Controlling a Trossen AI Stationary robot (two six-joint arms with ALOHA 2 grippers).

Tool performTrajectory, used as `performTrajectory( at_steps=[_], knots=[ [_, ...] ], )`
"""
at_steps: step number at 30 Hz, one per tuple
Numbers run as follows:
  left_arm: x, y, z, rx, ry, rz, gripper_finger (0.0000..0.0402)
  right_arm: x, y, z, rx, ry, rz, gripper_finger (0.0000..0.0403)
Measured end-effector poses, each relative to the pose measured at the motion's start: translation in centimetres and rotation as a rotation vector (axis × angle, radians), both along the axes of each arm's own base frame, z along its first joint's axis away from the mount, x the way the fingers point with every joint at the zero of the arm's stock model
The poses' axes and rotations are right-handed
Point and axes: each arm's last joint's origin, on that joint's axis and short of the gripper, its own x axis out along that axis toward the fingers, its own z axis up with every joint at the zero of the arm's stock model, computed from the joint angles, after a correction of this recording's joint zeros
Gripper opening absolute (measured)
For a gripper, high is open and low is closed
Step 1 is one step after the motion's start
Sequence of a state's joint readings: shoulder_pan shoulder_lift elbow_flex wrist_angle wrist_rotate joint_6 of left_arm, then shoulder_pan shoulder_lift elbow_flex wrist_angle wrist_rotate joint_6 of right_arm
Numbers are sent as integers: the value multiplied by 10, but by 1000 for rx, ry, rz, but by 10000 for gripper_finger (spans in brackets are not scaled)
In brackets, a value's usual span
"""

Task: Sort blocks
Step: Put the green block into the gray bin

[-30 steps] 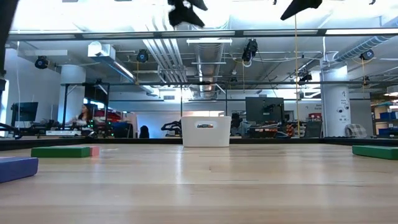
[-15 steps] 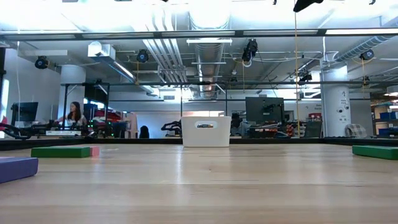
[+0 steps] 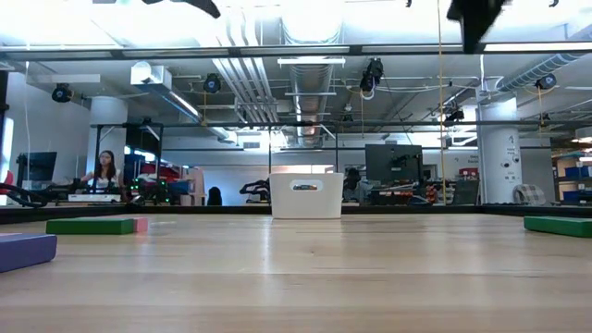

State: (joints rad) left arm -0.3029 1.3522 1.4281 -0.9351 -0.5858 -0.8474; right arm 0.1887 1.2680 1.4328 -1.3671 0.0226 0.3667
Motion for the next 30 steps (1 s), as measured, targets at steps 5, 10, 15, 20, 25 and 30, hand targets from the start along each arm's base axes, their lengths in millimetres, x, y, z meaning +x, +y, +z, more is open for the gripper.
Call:
performTrajectory(
  at_steps=[5, 10, 15, 20, 25, 30],
  knots=[
    [-9, 3, -1, 19, 58, 4, 231, -7, 20, -44, -41, 96, 155, 400],
    [-18, 7, 2, 54, 43, 21, 231, -25, 30, -82, -14, 1, 192, 400],
    [-27, 11, -1, 74, 33, 57, 231, -32, 30, -110, 17, 23, 117, 400],
    [-30, 11, -4, 67, 30, 72, 231, -30, 35, -120, 135, 82, 0, 400],
    [-26, 11, -6, 68, 34, 76, 231, -26, 36, -113, 178, 71, -154, 400],
    [-22, 10, -9, 93, 57, 56, 231, -25, 36, -112, 49, 21, 46, 400]
  ],
)
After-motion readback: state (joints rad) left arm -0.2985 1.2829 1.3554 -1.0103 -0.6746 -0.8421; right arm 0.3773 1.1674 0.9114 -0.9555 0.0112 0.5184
